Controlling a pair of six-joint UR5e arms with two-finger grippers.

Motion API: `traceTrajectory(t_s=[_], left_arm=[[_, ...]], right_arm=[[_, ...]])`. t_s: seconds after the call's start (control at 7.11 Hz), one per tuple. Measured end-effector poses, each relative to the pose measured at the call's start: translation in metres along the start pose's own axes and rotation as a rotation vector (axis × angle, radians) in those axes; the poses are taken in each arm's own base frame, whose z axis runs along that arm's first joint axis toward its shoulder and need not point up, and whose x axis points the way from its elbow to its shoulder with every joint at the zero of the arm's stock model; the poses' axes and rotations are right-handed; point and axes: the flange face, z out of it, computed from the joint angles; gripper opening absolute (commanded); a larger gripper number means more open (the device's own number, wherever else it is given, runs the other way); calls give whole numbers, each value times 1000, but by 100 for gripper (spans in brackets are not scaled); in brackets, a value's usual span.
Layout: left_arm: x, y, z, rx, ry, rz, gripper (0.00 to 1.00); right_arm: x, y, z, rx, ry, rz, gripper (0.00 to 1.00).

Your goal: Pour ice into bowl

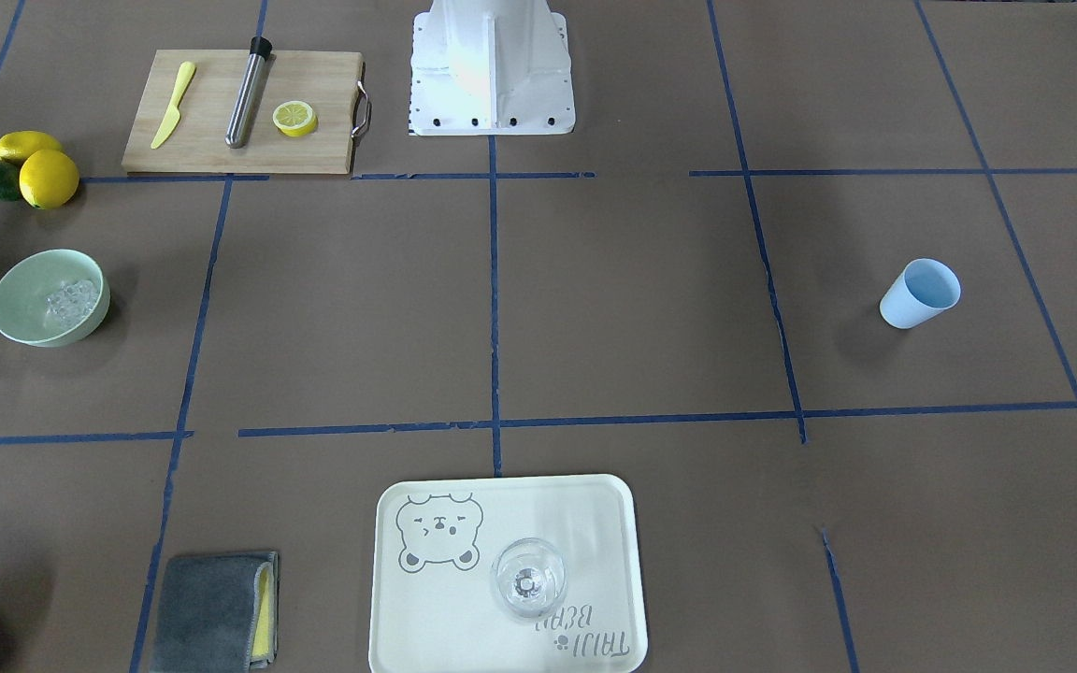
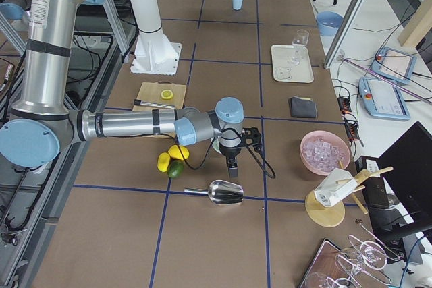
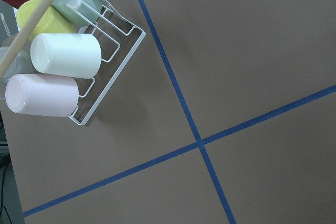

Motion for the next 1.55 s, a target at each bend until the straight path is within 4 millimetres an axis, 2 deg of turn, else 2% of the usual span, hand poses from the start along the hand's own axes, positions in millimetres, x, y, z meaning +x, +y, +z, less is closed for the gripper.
traceTrajectory(t_s=[0.28,0.42,0.7,0.98,1.27,1.55], left_arm=[[-2,4,5,-14,10,-10,100],[-5,8,15,-31,32,-24,100],[-14,22,36,-69,84,-62,100],[-21,39,46,-97,167,-169,100],[-19,49,51,-114,215,-310,100],[-18,48,49,-113,213,-344,100]], right_arm=[[41,6,-40,-24,-52,-20,100],[54,15,-49,-21,-98,2,100],[69,31,-52,-15,-127,50,100],[74,33,-50,-15,-128,67,100],[84,35,-48,-16,-132,94,100],[88,37,-48,-13,-147,116,100]])
